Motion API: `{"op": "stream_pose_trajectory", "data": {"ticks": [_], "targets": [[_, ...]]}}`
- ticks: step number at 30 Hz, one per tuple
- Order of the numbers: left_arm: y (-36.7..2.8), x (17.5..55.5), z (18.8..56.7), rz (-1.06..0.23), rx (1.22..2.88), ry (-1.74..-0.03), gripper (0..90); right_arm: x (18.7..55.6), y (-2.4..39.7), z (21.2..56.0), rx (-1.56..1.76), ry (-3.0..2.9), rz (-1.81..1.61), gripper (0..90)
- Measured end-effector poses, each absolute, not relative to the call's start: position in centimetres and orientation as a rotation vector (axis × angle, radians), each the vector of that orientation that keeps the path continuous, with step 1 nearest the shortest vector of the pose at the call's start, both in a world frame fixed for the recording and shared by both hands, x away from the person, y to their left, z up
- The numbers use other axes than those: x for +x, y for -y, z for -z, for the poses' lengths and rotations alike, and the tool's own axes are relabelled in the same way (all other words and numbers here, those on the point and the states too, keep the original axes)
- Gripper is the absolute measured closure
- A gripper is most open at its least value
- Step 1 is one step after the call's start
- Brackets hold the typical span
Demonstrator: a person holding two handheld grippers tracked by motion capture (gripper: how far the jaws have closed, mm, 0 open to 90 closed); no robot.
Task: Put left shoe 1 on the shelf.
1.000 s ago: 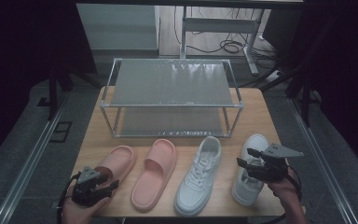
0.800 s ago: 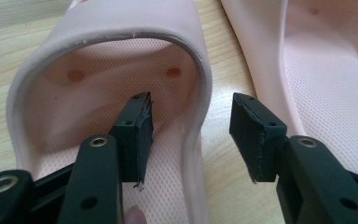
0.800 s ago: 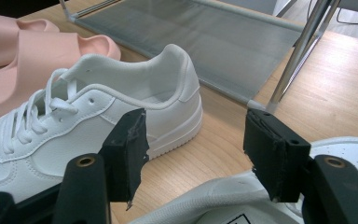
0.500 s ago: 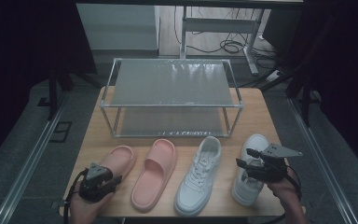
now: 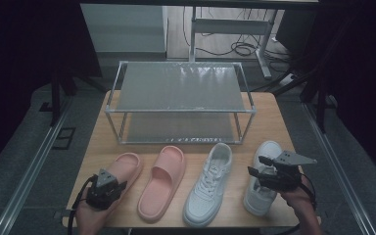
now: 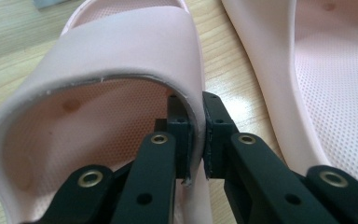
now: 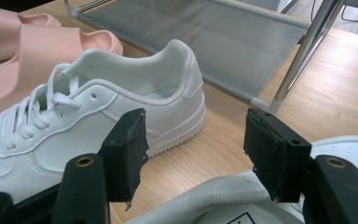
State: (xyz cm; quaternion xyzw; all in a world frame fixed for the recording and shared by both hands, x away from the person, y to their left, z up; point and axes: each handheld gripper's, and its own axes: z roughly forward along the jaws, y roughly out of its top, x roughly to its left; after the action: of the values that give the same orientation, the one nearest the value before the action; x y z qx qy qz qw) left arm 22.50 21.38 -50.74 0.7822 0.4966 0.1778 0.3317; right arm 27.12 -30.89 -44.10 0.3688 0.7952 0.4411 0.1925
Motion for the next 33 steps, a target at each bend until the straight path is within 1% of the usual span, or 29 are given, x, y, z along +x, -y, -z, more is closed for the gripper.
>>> {"op": "stream_pose_trajectory", "data": {"ticks": [9,16,20,21,32,33], "targets": [[-21.9,22.4,49.1,-0.477,1.993,-1.278,84.8,27.1,30.9,44.1,1.036,-2.231,-1.236,39.6],[-22.0,23.5,47.5,-0.504,1.974,-1.260,84.7,27.1,30.9,44.0,1.036,-2.231,-1.236,39.6],[-21.6,24.9,47.1,-0.484,1.978,-1.237,84.7,27.1,30.9,44.1,1.035,-2.231,-1.236,39.7],[-21.2,25.9,47.0,-0.479,1.980,-1.228,84.7,27.1,30.9,44.1,1.032,-2.234,-1.235,39.6],[-18.8,29.0,46.5,-0.476,2.028,-1.177,84.7,27.2,30.9,44.1,1.037,-2.232,-1.235,39.6],[-18.3,29.8,46.4,-0.469,2.037,-1.172,84.7,27.2,30.9,44.1,1.036,-2.233,-1.235,39.6]]}}
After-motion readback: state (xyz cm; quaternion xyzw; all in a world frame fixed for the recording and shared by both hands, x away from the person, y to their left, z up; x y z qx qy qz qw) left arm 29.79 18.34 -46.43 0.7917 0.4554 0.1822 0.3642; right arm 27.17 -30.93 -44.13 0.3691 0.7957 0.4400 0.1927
